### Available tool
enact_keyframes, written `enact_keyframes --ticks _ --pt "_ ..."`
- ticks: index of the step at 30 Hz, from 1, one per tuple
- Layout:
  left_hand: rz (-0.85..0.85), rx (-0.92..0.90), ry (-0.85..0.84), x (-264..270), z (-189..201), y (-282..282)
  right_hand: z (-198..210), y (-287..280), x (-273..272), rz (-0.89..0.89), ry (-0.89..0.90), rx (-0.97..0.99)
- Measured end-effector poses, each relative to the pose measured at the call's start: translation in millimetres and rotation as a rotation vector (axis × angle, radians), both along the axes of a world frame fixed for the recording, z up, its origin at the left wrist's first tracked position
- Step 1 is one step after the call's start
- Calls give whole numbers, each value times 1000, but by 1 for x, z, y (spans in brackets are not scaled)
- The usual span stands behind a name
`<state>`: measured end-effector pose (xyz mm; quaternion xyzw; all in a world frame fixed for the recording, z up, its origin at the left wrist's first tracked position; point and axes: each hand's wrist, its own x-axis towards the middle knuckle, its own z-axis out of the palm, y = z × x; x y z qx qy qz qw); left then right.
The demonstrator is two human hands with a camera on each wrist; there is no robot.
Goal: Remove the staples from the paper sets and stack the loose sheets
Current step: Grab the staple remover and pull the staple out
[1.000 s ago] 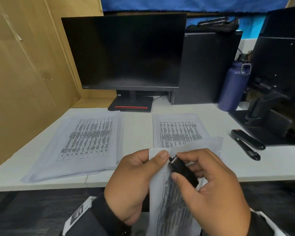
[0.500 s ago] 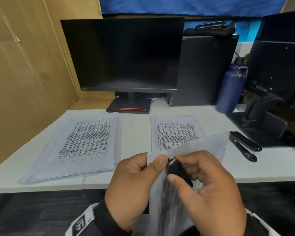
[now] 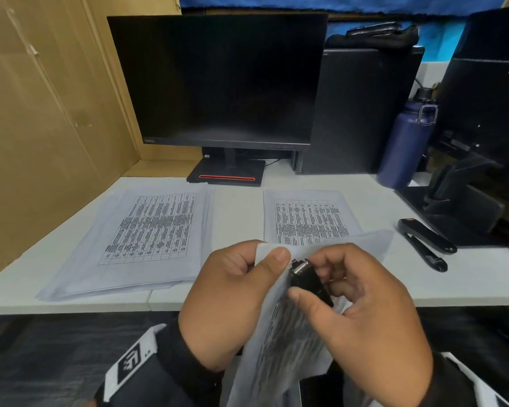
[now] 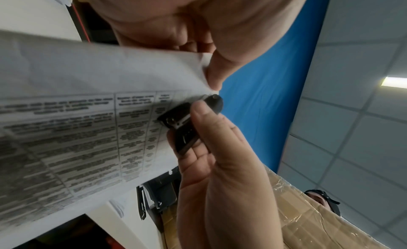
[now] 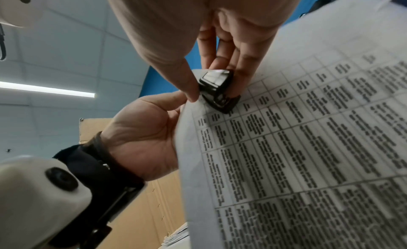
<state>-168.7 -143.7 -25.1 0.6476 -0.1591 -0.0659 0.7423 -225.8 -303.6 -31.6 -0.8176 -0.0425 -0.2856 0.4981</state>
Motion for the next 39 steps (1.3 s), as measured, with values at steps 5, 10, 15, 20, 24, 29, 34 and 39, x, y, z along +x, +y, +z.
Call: enact_keyframes --ticks 5,10,15,20,24,29,34,39 --pt "-18 40 -44 -7 -4 -3 0 3 -7 21 63 114" --pt "-15 55 -47 -4 -5 -1 2 4 -4 115 145 288" --pt "9 77 -21 0 -10 0 4 -1 2 229 230 418" --pt "-6 13 54 4 -15 0 2 -4 6 235 262 404" --pt "1 -3 84 6 -17 -1 0 -5 9 236 311 449" --pt "-4 -82 182 8 -19 -2 1 -8 12 282 391 643" --pt "3 -43 211 10 -21 -3 -2 -18 16 252 319 307" --pt "103 -7 282 21 -20 3 -3 -46 20 76 111 -377"
